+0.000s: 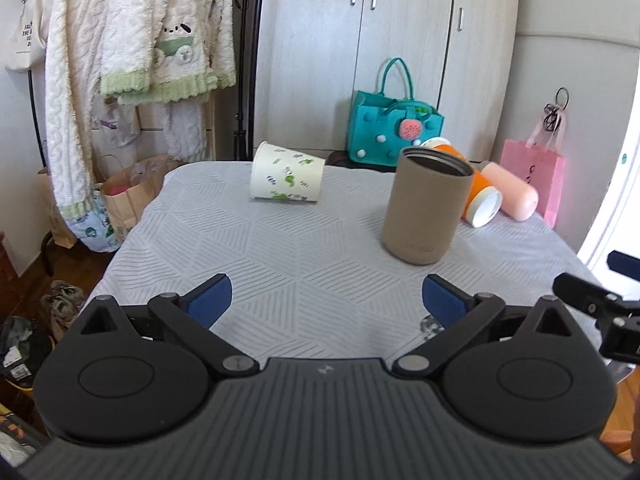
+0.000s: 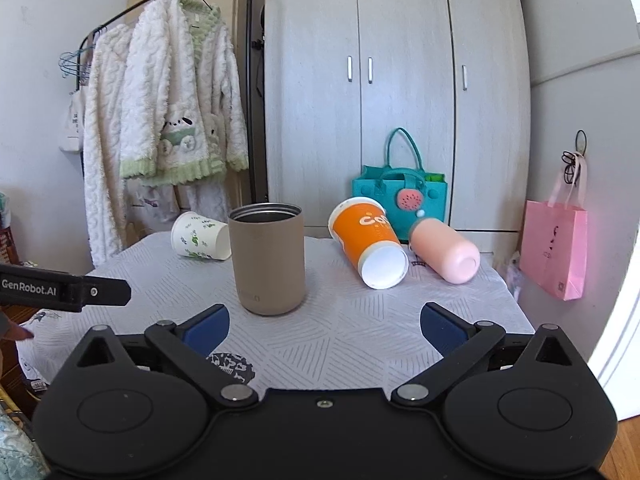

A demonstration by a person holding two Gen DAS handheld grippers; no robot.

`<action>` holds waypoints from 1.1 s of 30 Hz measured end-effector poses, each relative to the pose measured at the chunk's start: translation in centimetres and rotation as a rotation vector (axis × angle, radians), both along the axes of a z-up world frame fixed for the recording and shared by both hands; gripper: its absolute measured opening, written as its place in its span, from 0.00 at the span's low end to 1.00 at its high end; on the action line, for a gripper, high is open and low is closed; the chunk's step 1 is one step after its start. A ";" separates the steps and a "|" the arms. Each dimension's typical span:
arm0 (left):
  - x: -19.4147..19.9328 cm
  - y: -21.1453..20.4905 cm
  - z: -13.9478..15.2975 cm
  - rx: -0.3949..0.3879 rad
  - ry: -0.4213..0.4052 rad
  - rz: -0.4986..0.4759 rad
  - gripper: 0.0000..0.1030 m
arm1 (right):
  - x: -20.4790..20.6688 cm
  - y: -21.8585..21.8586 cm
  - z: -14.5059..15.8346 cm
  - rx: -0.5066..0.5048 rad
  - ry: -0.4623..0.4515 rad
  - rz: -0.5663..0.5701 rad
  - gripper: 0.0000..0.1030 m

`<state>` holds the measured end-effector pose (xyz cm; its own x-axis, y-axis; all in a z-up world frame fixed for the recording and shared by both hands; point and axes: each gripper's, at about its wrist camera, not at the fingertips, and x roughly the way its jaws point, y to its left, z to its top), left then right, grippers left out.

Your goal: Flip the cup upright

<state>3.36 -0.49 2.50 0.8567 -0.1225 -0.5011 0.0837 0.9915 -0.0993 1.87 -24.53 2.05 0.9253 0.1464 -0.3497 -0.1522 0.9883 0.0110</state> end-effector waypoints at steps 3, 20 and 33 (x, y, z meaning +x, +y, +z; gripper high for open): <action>0.0 0.3 -0.2 0.014 0.005 0.014 1.00 | -0.1 0.2 -0.2 -0.014 0.002 -0.024 1.00; -0.1 1.0 -0.9 -0.008 0.047 0.033 1.00 | -0.7 1.1 0.0 -0.013 0.085 -0.117 1.00; -0.3 0.8 -1.0 0.035 0.063 0.048 1.00 | -0.5 1.4 -0.3 -0.046 0.082 -0.173 1.00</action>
